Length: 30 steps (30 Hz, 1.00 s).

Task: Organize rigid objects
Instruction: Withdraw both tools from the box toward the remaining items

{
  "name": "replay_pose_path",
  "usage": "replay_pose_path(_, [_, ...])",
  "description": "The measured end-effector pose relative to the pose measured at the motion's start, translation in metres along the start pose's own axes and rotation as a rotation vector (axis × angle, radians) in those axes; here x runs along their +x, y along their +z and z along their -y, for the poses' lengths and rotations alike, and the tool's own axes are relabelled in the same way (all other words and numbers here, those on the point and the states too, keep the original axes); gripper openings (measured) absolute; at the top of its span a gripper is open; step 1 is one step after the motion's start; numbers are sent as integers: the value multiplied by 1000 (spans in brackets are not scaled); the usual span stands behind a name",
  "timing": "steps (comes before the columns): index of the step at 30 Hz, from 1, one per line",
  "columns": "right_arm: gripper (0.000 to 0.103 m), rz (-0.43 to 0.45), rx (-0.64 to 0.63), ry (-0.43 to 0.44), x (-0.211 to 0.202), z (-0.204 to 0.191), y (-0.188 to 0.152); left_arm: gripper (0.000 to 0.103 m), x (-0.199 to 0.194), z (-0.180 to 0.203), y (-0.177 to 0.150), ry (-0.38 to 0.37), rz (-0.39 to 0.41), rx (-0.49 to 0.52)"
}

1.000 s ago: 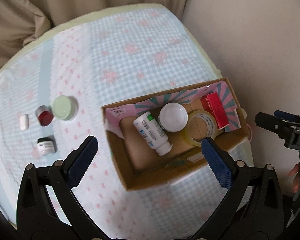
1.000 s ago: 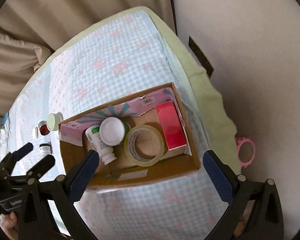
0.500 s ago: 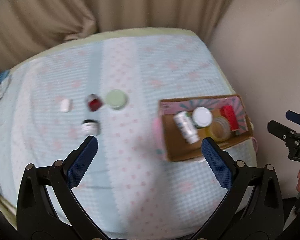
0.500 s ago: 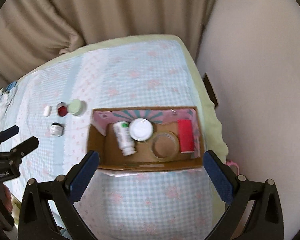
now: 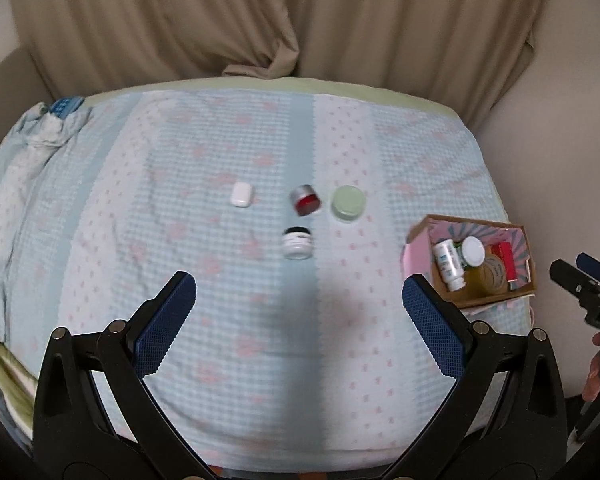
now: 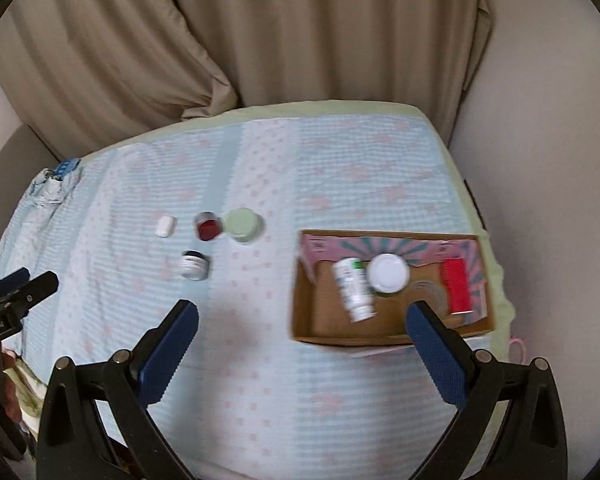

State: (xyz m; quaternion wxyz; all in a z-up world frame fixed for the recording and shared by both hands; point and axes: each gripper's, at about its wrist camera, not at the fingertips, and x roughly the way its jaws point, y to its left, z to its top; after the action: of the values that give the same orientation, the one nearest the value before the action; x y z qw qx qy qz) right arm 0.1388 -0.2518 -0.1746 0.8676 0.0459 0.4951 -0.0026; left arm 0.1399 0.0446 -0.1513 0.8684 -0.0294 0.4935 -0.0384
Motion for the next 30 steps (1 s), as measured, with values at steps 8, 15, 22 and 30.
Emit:
replay_pose_path(8, [103, 15, 61, -3, 0, -85, 3, 103, 7, -85, 18, -39, -4, 42])
replay_pose_path(15, [103, 16, 92, 7, 32, -151, 19, 103, 47, -143, 46, -62, -38, 63])
replay_pose_path(22, [103, -13, 58, 8, 78, -196, 45, 103, 106, -159, 67, -79, -86, 71])
replay_pose_path(30, [103, -75, -13, 9, 147, -212, 83, 103, 187, -152, 92, -90, -154, 62])
